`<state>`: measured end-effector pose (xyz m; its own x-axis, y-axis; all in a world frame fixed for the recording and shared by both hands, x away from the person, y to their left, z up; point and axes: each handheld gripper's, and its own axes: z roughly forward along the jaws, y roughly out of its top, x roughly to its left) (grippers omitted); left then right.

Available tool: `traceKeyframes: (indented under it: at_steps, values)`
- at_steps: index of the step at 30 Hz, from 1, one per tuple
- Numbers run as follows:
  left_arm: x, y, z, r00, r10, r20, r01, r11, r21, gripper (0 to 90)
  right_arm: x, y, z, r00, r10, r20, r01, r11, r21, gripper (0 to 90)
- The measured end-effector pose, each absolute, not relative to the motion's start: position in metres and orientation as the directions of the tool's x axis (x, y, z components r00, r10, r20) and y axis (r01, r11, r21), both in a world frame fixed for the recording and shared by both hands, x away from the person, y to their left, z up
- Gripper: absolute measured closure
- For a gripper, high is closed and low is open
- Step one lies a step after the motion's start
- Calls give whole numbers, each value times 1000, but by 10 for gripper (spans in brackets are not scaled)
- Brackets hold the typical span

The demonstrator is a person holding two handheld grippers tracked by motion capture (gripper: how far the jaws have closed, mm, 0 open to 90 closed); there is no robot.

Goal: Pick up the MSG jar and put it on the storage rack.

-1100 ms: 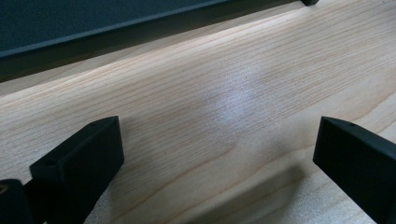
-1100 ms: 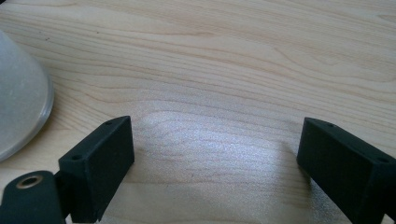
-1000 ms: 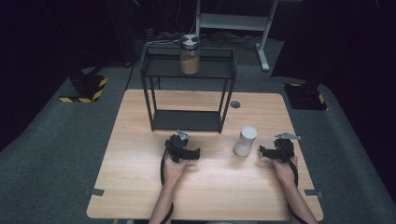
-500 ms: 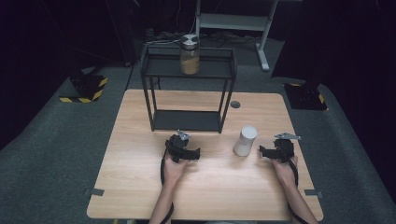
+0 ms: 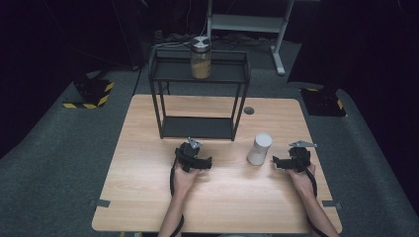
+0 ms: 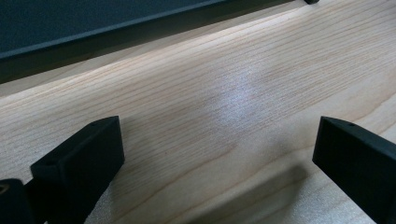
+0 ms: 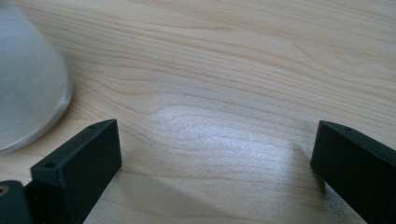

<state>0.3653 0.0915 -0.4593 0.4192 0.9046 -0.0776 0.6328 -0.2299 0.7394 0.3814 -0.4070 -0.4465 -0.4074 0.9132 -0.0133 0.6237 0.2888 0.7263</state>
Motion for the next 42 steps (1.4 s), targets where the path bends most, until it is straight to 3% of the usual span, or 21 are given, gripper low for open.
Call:
traceKeyframes:
  at_steps: [29,42]
  values:
    - [364,86,-459,413,909,-54,630,-243,737,32,343,-416,-440,-608,794,12,504,374,778,8]
    - [364,87,-459,410,910,-57,632,-238,738,34,345,-407,-435,-640,768,13,480,386,787,7]
